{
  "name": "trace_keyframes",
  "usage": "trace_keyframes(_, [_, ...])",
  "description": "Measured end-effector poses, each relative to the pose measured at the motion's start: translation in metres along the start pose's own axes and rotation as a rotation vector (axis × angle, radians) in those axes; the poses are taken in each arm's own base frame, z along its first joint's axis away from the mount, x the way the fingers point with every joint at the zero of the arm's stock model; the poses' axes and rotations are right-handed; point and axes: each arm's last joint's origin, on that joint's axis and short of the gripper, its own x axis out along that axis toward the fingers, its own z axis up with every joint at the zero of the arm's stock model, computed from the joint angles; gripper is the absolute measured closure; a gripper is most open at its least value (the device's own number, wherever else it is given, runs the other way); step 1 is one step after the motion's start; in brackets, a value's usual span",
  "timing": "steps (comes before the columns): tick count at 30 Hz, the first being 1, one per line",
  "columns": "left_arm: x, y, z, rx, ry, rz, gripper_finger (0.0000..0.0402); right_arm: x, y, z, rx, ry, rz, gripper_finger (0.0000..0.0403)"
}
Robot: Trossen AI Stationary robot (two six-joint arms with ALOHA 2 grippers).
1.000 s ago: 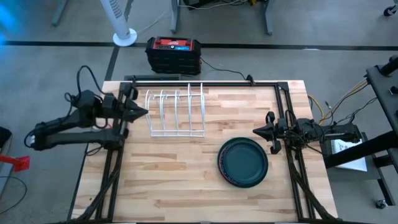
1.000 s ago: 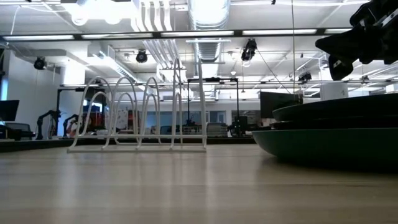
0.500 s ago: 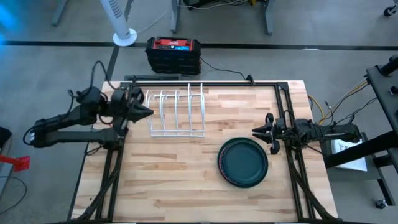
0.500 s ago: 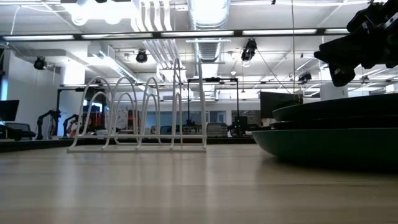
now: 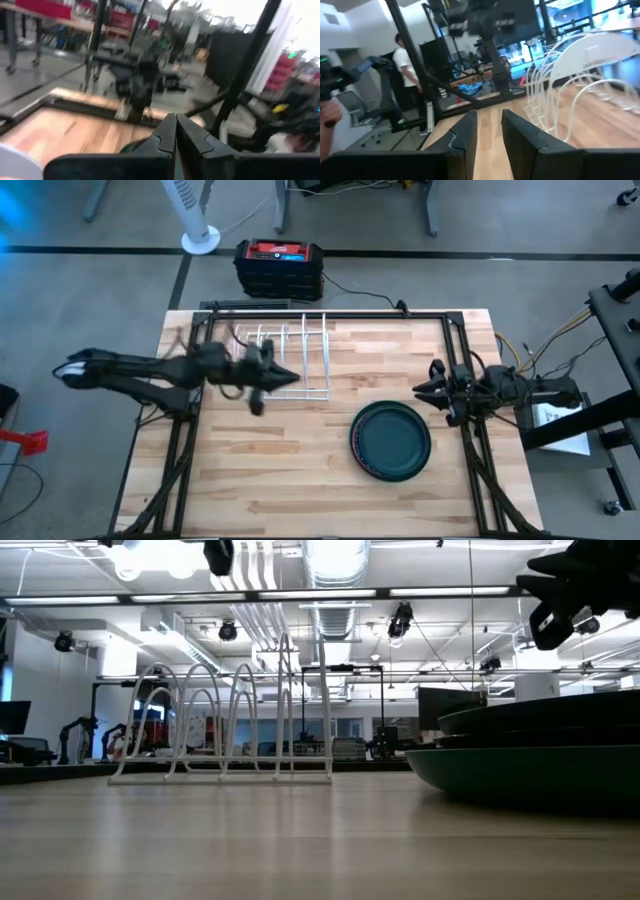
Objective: Sort dishes
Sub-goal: Put the dark blue plate into the white dish rack
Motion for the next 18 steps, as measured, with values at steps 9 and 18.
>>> trace_keyframes(9, [0.070,-0.028,-0.037,0.081,0.131,0.186,0.0401,0.003,0.001,0.017,0.067,0.268,-0.247,0.0387])
trace_keyframes(18, [0.132,-0.026,-0.092,-0.025,0.442,0.224,0.0401,0.026,0.004,0.011,0.162,0.711,-0.350,0.0402])
